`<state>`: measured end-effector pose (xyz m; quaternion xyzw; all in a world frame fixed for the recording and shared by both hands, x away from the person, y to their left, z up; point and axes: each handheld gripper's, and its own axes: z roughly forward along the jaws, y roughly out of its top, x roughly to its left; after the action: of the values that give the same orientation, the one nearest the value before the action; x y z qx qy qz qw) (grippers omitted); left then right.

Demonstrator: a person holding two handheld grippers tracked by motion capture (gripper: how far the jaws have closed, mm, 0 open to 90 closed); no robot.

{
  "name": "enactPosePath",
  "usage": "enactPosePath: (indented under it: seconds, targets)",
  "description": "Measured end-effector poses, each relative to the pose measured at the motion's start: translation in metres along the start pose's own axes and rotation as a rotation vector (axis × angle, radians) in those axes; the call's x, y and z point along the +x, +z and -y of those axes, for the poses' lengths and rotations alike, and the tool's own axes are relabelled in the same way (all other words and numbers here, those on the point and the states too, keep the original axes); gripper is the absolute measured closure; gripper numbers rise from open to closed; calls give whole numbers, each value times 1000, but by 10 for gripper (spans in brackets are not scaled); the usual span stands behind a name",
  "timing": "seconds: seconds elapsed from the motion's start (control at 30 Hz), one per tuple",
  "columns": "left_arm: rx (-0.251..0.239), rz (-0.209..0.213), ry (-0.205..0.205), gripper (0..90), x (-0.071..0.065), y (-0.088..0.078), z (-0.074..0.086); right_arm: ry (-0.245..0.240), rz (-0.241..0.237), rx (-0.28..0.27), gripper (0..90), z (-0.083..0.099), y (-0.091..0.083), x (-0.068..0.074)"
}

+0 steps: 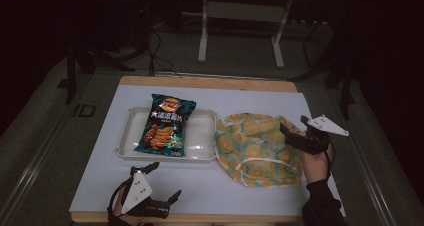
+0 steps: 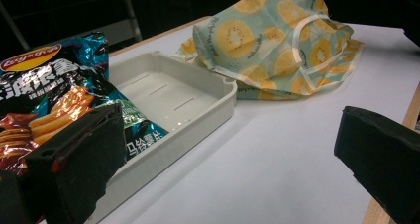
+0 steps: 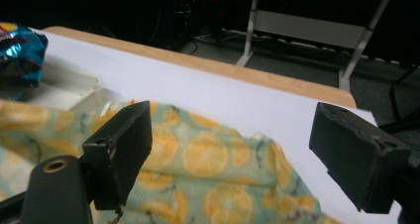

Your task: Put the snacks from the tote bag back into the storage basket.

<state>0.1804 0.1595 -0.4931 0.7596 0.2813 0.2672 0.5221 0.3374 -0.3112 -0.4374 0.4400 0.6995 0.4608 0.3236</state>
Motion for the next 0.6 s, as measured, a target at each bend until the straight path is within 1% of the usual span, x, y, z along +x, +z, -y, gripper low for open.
enactPosePath:
  seconds: [0.07, 0.23, 0.33, 0.47, 0.53, 0.57, 0.6]
  targets:
    - [0, 0, 0, 2, 0, 0, 0, -4, 16, -3, 164, 7, -2, 1]
    - [1, 2, 2, 2, 0, 0, 0, -4, 55, -44, 157, 18, -10, 2]
    - [-1, 3, 1, 2, 0, 0, 0, 4, 63, -59, 155, 22, -15, 2]
    - [-2, 7, 1, 2, -1, 0, 0, 9, 69, -63, 154, 27, -18, 2]
    - [1, 6, 5, 2, 0, 0, 0, 15, 57, -72, 151, 29, -20, 1]
    - [2, 6, 4, 2, 0, 0, 0, 11, 48, -81, 146, 30, -20, 2]
    - [3, 6, 3, 2, 0, 0, 0, 2, 51, -91, 146, 31, -21, 2]
